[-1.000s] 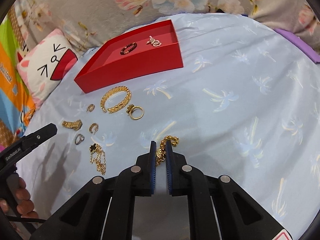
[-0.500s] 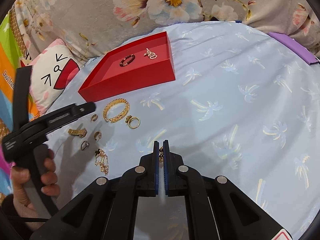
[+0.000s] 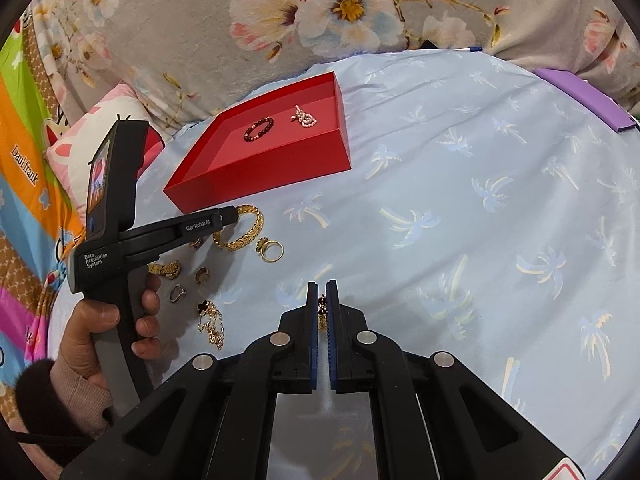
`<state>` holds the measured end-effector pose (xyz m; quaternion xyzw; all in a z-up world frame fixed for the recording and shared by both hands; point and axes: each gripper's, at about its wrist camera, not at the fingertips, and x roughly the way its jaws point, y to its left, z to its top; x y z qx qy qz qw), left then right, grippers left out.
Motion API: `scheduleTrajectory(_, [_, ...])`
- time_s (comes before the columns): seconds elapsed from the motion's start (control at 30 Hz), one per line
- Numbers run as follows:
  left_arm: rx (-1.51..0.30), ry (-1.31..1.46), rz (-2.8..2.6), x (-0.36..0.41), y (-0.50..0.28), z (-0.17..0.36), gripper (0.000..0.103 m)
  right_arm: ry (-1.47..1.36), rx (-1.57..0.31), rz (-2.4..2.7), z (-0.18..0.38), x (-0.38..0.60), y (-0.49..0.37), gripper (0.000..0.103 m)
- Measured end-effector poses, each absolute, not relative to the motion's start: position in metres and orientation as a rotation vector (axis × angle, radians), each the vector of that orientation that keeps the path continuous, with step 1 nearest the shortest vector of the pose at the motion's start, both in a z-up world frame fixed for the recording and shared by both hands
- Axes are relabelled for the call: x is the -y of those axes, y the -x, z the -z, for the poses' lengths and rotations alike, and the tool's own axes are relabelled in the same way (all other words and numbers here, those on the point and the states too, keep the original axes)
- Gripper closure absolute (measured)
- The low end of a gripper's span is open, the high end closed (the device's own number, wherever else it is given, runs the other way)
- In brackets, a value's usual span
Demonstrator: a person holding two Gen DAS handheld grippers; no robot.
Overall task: Organize jewelry
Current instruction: 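Grasp a small gold earring with the right gripper while the left grasps the gold twisted bangle, then carry the bangle and earring into the red box and open both grippers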
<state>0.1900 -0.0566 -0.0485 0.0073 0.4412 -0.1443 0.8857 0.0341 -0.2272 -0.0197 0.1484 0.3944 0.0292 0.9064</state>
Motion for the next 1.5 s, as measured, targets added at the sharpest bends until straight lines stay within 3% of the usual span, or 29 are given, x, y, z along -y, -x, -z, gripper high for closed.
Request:
scheduleTrajectory(0.1, [-0.925, 0.001, 0.319, 0.056, -0.189, 0.049, 0.099, -0.311, -0.806, -0.059, 0.017, 0.229, -0.033, 0.099])
scheduleTrajectory(0.53, [-0.822, 0.067, 0.378, 0.041, -0.162, -0.018, 0.1, -0.288, -0.721, -0.067, -0.03, 0.23, -0.027, 0.099])
scheduleTrajectory(1.0, [-0.693, 0.054, 0.337, 0.016, -0.181, -0.1, 0.099, -0.198, -0.526, -0.151, -0.131, 0.22, -0.082, 0.099])
scheduleTrajectory(1.2, [-0.7, 0.032, 0.284, 0.013, -0.222, -0.097, 0.099, -0.195, -0.549, -0.153, -0.13, 0.21, -0.145, 0.099])
scheduleTrajectory(1.5, [-0.785, 0.04, 0.238, 0.016, -0.289, -0.052, 0.099, -0.206, -0.624, -0.174, -0.087, 0.195, -0.224, 0.099])
